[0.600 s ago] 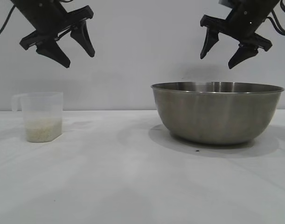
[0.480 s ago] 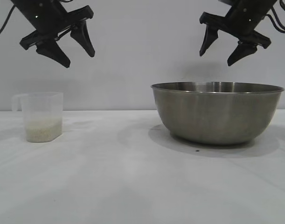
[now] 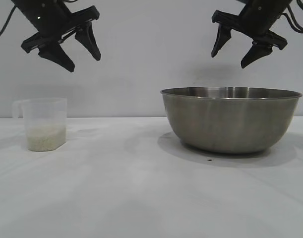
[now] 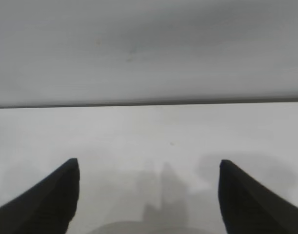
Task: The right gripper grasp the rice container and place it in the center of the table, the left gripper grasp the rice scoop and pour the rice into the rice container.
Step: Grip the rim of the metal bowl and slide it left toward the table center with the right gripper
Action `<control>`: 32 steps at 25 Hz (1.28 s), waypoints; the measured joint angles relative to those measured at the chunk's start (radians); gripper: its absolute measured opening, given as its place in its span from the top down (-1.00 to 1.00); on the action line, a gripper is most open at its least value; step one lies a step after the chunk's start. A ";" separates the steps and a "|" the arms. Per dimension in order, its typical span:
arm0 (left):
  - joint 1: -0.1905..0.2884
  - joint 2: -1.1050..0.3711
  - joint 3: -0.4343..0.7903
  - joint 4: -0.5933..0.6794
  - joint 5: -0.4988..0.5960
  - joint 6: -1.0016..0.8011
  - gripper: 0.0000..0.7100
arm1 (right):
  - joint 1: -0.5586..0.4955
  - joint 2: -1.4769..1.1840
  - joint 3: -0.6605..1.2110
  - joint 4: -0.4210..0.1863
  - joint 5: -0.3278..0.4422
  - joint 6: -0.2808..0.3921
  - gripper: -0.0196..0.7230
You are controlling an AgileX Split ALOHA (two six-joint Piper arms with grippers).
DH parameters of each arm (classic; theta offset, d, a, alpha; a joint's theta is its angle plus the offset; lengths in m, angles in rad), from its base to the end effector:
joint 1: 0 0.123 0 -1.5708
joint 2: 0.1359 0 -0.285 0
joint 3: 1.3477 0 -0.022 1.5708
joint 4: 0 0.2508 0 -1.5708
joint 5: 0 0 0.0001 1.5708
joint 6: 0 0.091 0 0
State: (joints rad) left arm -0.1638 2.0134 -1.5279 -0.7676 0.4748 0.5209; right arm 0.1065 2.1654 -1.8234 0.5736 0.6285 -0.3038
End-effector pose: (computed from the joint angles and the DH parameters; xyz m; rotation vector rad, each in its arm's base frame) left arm 0.4476 -0.1033 0.2256 0.1362 2.3354 -0.5516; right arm 0.4923 0.0819 0.2313 -0.0725 2.3803 0.5213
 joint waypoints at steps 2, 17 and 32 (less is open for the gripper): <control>0.000 0.000 0.000 0.000 0.000 0.000 -0.24 | 0.000 0.000 0.000 0.000 0.000 0.000 -0.55; 0.000 0.000 0.000 0.000 0.000 0.000 -0.24 | 0.000 -0.015 0.000 -0.082 0.088 0.000 -0.55; 0.000 0.000 0.000 -0.002 0.008 0.000 -0.24 | 0.000 -0.138 0.000 -0.337 0.493 0.017 -0.20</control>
State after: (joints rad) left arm -0.1638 2.0134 -1.5279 -0.7695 0.4826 0.5209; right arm 0.1065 2.0276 -1.8234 0.2365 1.1215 -0.2869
